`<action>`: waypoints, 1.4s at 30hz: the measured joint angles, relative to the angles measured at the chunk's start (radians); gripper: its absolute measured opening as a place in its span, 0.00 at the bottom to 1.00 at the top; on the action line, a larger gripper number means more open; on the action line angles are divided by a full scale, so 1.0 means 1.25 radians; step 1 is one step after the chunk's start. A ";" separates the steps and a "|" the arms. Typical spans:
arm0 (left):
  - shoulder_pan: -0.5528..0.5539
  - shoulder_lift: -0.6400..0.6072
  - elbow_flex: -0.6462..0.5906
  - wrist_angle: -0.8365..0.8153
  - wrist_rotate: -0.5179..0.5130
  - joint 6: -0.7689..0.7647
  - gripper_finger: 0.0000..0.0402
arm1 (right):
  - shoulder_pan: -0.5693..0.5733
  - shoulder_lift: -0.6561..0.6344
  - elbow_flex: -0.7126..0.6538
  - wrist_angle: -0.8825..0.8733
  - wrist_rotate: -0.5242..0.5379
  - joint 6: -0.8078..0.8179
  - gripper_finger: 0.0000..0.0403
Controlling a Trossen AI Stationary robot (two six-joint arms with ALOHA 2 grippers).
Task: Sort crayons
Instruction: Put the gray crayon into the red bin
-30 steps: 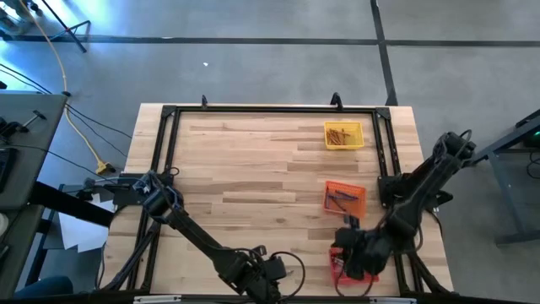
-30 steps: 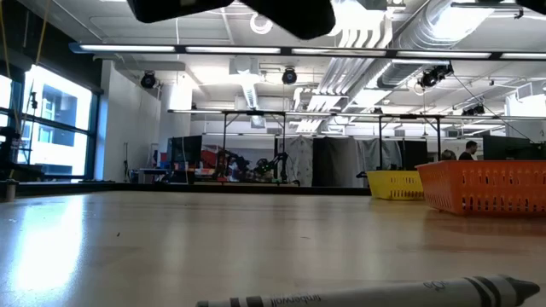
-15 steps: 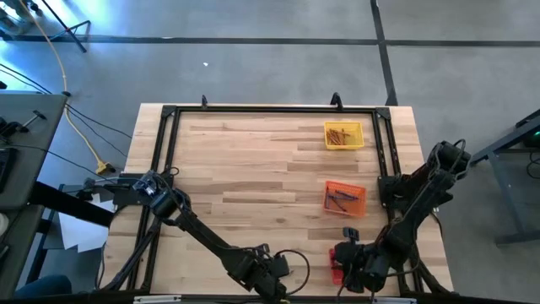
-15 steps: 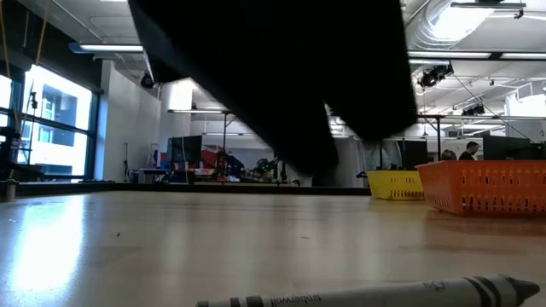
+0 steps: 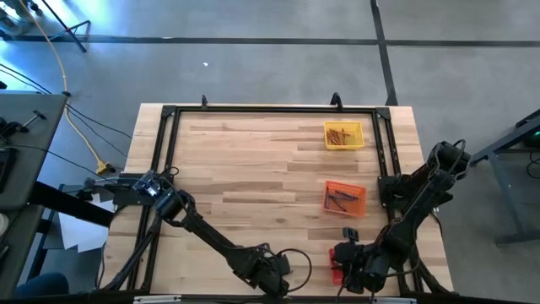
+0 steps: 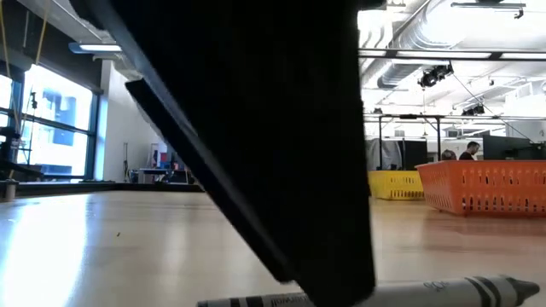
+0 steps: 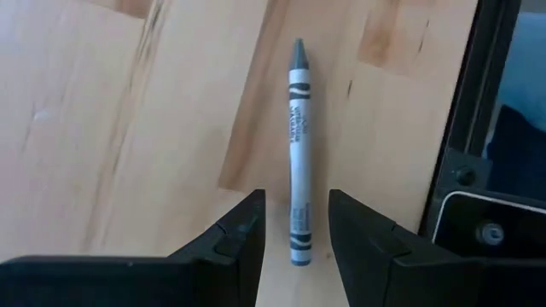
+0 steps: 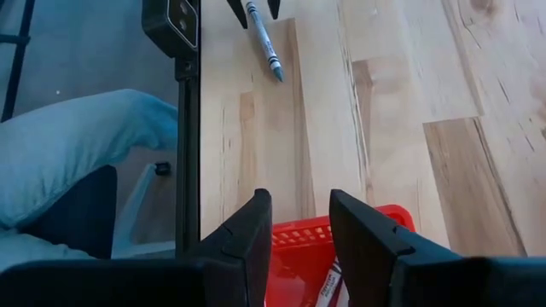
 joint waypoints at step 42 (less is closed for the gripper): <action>0.061 0.042 0.001 -0.012 0.139 -0.036 0.01 | 0.035 0.000 0.000 0.002 -0.019 -0.024 0.28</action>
